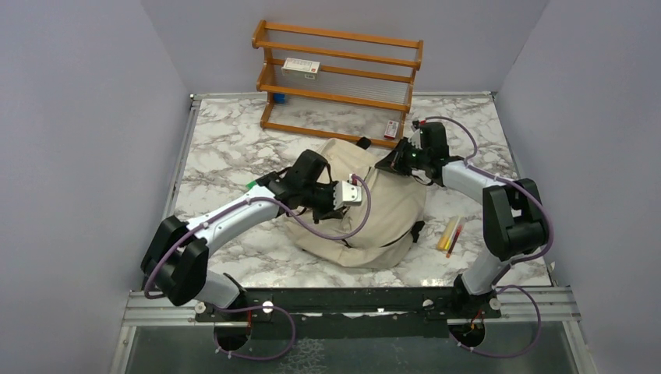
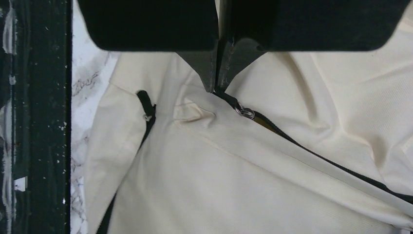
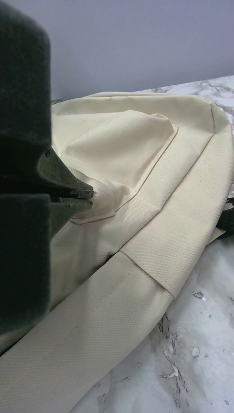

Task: Pack the student bag
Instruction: Unzip the student bag at the center of the board, then pick up the stationery from the center of the board.

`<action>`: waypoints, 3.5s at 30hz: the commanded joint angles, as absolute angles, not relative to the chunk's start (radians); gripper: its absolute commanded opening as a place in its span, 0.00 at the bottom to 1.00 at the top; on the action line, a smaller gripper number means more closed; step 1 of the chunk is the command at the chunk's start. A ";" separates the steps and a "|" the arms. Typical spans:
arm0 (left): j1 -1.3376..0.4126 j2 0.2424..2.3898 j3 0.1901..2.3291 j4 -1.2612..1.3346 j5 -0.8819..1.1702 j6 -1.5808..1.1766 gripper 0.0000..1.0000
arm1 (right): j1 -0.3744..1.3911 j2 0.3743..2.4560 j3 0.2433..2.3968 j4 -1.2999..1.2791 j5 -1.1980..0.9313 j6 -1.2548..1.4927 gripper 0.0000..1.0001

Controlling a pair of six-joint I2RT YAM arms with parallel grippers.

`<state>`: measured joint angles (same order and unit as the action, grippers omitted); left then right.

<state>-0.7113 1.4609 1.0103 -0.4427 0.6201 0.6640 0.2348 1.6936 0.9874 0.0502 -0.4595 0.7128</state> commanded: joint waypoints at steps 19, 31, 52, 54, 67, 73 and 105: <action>-0.729 1.293 0.808 -0.402 0.549 0.389 0.04 | 0.191 1.767 1.170 0.042 -0.444 0.632 0.01; -0.722 1.091 0.744 -0.089 0.114 0.106 0.55 | 0.191 1.516 1.073 -0.088 -0.349 0.561 0.29; -0.209 1.282 0.888 -0.302 -0.184 -0.277 0.88 | 0.191 1.140 0.846 -0.223 -0.404 0.563 0.31; -0.186 1.344 0.905 -0.264 -0.166 -0.194 0.89 | 0.191 1.121 0.823 -0.229 -0.409 0.565 0.31; -0.112 1.661 1.093 -0.337 0.220 0.411 0.85 | 0.191 1.013 0.715 -0.314 -0.497 0.563 0.31; -0.112 1.785 1.194 -0.467 0.271 0.534 0.74 | 0.190 0.947 0.688 -0.361 -0.532 0.583 0.31; -0.061 1.891 1.190 -0.586 0.190 0.576 0.44 | 0.190 0.964 0.743 -0.424 -0.594 0.565 0.31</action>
<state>-0.0738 1.8408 1.1893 -0.5304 0.2184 0.5503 0.1928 0.9798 0.7364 -0.4110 -0.5602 0.5667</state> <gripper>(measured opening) 0.482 0.313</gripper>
